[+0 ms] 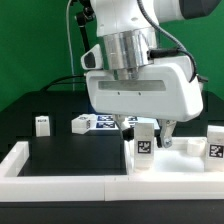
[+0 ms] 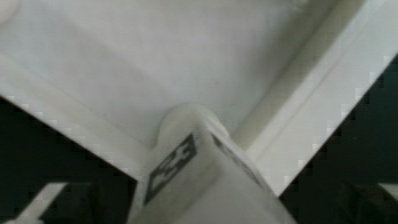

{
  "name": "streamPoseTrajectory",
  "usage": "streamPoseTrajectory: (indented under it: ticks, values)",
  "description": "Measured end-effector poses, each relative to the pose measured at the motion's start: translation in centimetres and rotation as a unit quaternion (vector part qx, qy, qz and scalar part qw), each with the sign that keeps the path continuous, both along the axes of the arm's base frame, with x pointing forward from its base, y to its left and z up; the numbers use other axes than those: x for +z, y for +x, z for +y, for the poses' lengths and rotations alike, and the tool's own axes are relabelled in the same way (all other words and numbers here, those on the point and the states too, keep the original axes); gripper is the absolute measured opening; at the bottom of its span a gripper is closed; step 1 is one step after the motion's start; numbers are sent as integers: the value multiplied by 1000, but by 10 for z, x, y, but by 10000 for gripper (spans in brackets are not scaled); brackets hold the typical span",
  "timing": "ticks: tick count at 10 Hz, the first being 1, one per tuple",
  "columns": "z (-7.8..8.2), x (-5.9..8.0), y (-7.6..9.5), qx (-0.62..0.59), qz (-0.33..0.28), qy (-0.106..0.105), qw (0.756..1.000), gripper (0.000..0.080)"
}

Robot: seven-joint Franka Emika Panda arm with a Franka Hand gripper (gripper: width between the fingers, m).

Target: Assemble square table

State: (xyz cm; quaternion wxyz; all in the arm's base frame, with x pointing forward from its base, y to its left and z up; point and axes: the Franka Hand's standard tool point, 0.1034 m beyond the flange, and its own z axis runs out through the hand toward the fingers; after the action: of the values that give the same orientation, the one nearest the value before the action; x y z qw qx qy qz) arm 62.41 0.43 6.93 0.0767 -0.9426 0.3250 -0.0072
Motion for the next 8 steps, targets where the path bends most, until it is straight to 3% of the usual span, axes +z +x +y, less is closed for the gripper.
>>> streamPoseTrajectory:
  ticks: [2, 4, 5, 6, 7, 8]
  values:
    - [0, 2, 0, 147, -12, -29, 989, 649]
    - [-2, 1, 0, 127, -9, -29, 991, 649]
    - [-2, 1, 0, 122, -8, -28, 992, 560]
    - [-2, 1, 0, 104, -6, -27, 994, 377]
    - [-1, 1, 0, 68, -2, -25, 997, 285]
    - [-1, 1, 0, 38, 2, -23, 999, 285]
